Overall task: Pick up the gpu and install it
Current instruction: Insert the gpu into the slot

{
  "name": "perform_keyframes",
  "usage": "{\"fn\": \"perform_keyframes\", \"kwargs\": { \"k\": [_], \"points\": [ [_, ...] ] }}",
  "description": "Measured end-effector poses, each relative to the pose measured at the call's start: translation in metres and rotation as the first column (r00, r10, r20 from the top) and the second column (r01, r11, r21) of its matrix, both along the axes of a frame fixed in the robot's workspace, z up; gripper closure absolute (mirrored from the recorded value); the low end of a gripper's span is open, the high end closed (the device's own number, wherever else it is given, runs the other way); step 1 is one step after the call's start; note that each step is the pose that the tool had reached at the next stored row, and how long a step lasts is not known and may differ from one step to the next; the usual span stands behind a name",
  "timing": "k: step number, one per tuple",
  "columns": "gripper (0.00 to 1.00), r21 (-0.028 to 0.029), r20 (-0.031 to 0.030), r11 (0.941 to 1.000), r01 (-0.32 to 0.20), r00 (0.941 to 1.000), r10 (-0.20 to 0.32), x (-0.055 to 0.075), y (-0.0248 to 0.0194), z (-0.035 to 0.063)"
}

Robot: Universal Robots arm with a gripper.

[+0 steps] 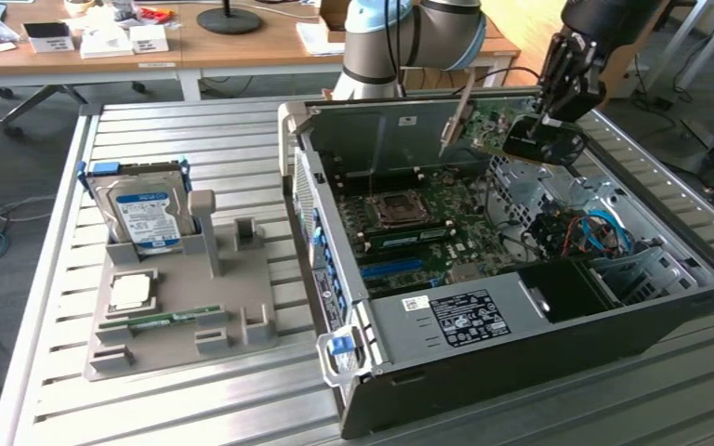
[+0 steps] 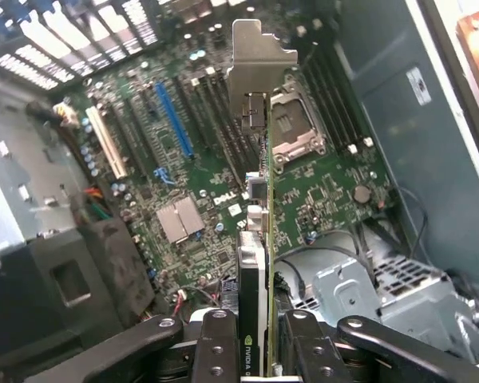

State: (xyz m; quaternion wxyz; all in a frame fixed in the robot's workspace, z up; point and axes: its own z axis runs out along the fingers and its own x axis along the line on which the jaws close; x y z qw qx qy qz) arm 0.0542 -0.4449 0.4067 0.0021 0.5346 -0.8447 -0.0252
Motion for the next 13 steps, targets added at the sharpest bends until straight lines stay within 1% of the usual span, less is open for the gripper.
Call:
{"fn": "perform_keyframes", "kwargs": {
  "k": [4, 13],
  "points": [
    [0.73, -0.0002, 0.0, 0.9979, -0.064, 0.9979, 0.064, 0.0, 0.0, -0.0001],
    [0.73, 0.0, 0.0, 0.9979, -0.065, 0.9979, 0.065, 0.0, 0.0, -0.0002]
  ]
}}
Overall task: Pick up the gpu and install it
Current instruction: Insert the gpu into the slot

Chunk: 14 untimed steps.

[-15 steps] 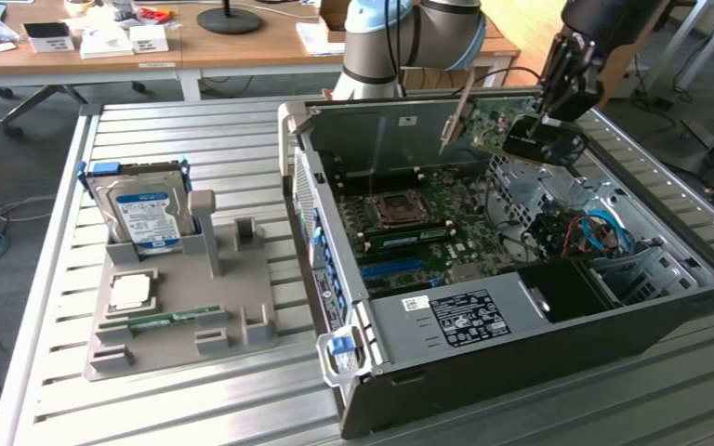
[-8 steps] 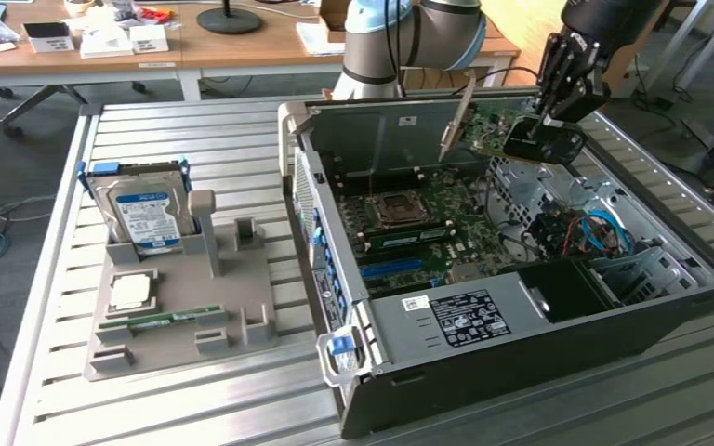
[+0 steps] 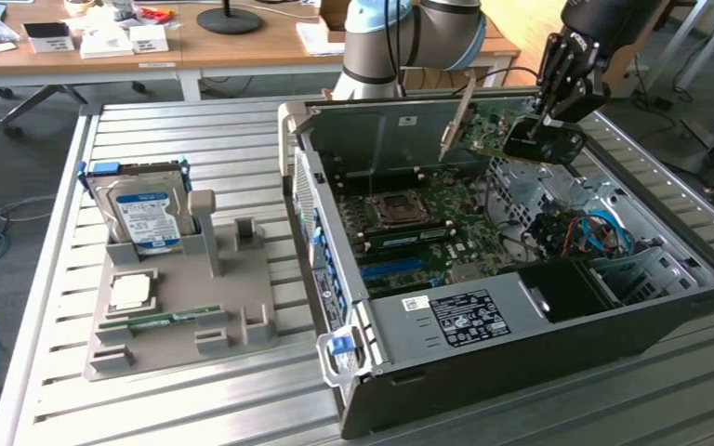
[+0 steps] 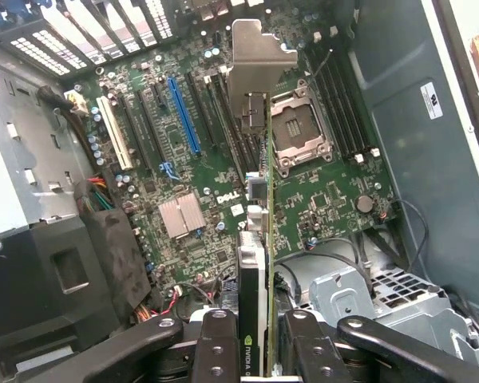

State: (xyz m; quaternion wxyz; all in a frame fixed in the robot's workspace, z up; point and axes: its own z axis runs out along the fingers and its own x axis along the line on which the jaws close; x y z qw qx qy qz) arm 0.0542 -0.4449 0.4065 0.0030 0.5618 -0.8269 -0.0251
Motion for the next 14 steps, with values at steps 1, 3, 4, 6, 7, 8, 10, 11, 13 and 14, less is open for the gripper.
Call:
{"fn": "perform_keyframes", "kwargs": {
  "k": [1, 3, 4, 6, 7, 8, 10, 11, 13, 14],
  "points": [
    [0.73, 0.0, 0.0, 1.0, 0.0, 1.0, 0.0, 0.0, 0.0, 0.0],
    [0.73, 0.0, 0.0, 1.0, 0.0, 1.0, 0.0, 0.0, 0.0, 0.0],
    [0.73, 0.0, 0.0, 1.0, 0.0, 1.0, 0.0, 0.0, 0.0, 0.0],
    [0.73, 0.0, 0.0001, 1.0, -0.001, 1.0, 0.001, 0.0, 0.0, 0.0],
    [0.73, -0.0001, 0.0, 1.0, -0.005, 1.0, 0.005, 0.0, 0.0, 0.0],
    [0.73, -0.0001, 0.0, 1.0, -0.009, 1.0, 0.009, 0.0, 0.0, 0.0],
    [0.73, 0.0, 0.0, 0.9997, -0.024, 0.9997, 0.024, -0.0001, 0.0, 0.0],
    [0.73, -0.0001, 0.0, 0.9994, -0.033, 0.9994, 0.033, -0.0002, 0.0, 0.0],
    [0.73, 0.0, 0.0001, 0.9986, -0.054, 0.9986, 0.054, -0.0003, 0.0, 0.0],
    [0.73, 0.0, 0.0, 0.9979, -0.065, 0.9979, 0.065, -0.0004, 0.0, 0.0]
  ]
}}
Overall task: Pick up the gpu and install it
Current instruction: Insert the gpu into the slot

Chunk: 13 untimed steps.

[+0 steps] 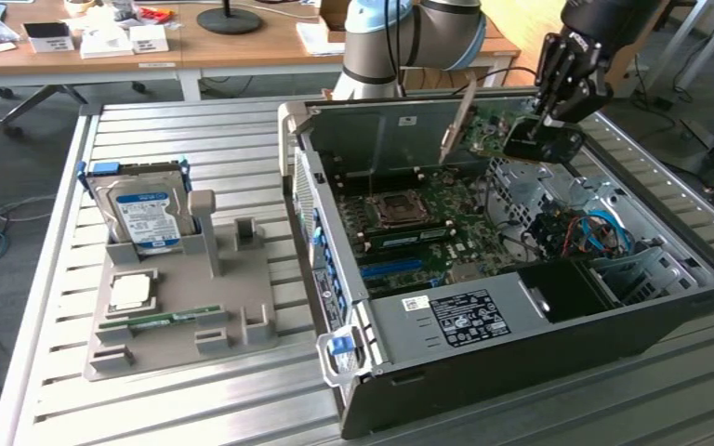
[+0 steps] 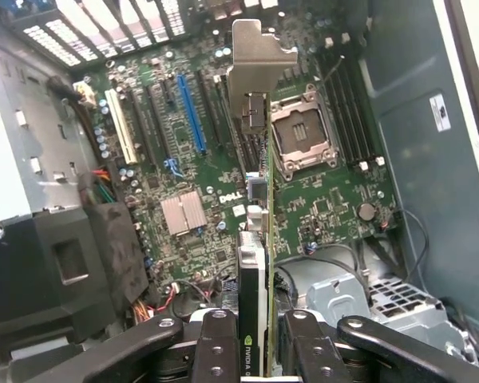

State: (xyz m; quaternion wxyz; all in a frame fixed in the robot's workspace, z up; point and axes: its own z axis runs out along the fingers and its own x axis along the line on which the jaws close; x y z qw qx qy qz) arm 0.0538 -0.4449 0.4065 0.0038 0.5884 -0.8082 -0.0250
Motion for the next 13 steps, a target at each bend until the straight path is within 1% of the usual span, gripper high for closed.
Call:
{"fn": "perform_keyframes", "kwargs": {
  "k": [4, 7, 13],
  "points": [
    [0.73, -0.0001, 0.0, 0.9991, -0.042, 0.9991, 0.042, -0.0001, 0.0, 0.0],
    [0.73, 0.0001, 0.0, 0.9973, -0.074, 0.9973, 0.074, -0.0001, 0.0, -0.0001],
    [0.73, 0.0001, 0.0001, 0.9898, -0.143, 0.9898, 0.143, -0.0001, 0.0, -0.0002]
  ]
}}
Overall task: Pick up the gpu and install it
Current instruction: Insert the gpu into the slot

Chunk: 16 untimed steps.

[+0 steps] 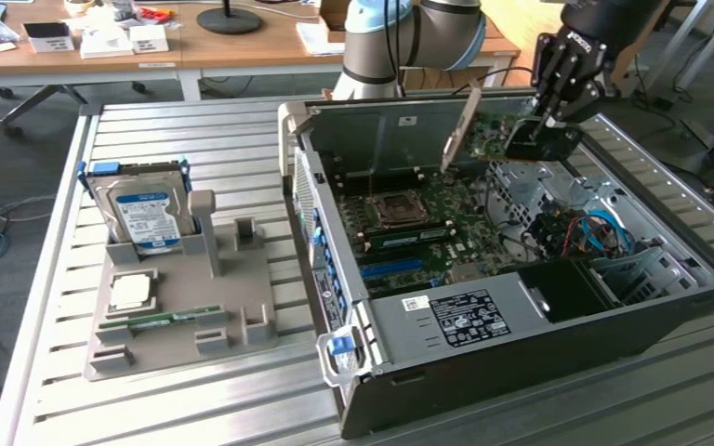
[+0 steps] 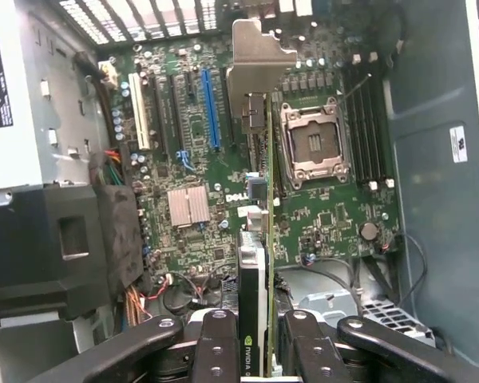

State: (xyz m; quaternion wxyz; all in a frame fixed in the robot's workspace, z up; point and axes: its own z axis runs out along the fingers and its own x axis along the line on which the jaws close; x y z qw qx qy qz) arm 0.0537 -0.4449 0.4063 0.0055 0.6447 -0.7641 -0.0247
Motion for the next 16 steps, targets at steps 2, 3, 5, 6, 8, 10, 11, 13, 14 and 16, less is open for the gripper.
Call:
{"fn": "perform_keyframes", "kwargs": {
  "k": [2, 3, 5, 6, 8, 10, 11, 13, 14, 16],
  "points": [
    [0.73, -0.0002, -0.0001, 1.0, -0.002, 1.0, 0.002, 0.0, 0.0, 0.0],
    [0.73, 0.0001, 0.0, 1.0, -0.002, 1.0, 0.002, 0.0, 0.0, 0.0],
    [0.73, 0.0009, 0.0083, 1.0, -0.002, 1.0, 0.002, -0.0016, 0.0001, -0.0002],
    [0.73, 0.0021, 0.0171, 1.0, -0.002, 0.9999, 0.002, -0.0029, 0.0, -0.0004],
    [0.73, 0.0043, 0.038, 1.0, -0.003, 0.9993, 0.002, -0.0049, 0.0, -0.0009],
    [0.73, 0.006, 0.0572, 1.0, -0.004, 0.9984, 0.003, -0.0066, 0.0, -0.0016],
    [0.73, 0.0065, 0.0657, 1.0, -0.004, 0.9978, 0.004, -0.0074, 0.0001, -0.002],
    [0.73, 0.007, 0.081, 0.9999, -0.007, 0.9967, 0.007, -0.0087, 0.0, -0.0028],
    [0.73, 0.0075, 0.0861, 0.9999, -0.009, 0.9962, 0.009, -0.0092, 0.0, -0.0033],
    [0.73, 0.0092, 0.0888, 0.9998, -0.02, 0.9959, 0.019, -0.0097, 0.0001, -0.0041]
  ]
}}
